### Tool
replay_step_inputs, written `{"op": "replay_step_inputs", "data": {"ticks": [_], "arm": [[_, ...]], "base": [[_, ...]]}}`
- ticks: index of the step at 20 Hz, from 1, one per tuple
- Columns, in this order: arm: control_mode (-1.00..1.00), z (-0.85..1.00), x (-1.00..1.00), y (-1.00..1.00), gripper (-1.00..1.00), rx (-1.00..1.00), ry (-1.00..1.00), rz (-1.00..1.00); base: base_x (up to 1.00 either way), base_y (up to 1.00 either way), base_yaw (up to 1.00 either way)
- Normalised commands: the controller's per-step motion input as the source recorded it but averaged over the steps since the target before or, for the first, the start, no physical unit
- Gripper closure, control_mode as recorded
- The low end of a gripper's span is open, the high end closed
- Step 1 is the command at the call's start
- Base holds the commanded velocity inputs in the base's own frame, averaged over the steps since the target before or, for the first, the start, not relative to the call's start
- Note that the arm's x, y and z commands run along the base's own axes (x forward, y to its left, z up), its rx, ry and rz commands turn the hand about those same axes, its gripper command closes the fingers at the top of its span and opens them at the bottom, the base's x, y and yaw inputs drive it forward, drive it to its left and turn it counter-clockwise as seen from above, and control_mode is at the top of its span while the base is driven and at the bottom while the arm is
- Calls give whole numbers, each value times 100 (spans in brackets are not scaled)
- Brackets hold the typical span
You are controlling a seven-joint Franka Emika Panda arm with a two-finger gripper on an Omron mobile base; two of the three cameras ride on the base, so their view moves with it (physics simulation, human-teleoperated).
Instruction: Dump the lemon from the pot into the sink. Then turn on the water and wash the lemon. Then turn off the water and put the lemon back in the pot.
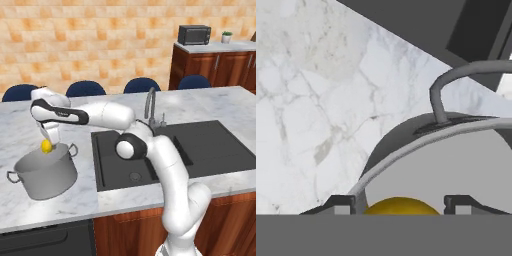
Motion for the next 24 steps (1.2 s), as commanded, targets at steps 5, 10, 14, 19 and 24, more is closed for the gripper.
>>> {"op": "replay_step_inputs", "data": {"ticks": [5,10,14,19,24], "arm": [[-100,-17,-38,32,100,-1,0,-10],[-100,-12,-50,23,100,0,0,-10],[-100,0,-92,0,100,0,0,-10],[-100,0,-93,-13,100,0,-2,-7],[-100,-25,-39,-40,100,-7,-10,-4]], "base": [[0,0,0],[0,0,0],[0,0,0],[0,0,0],[0,0,0]]}}
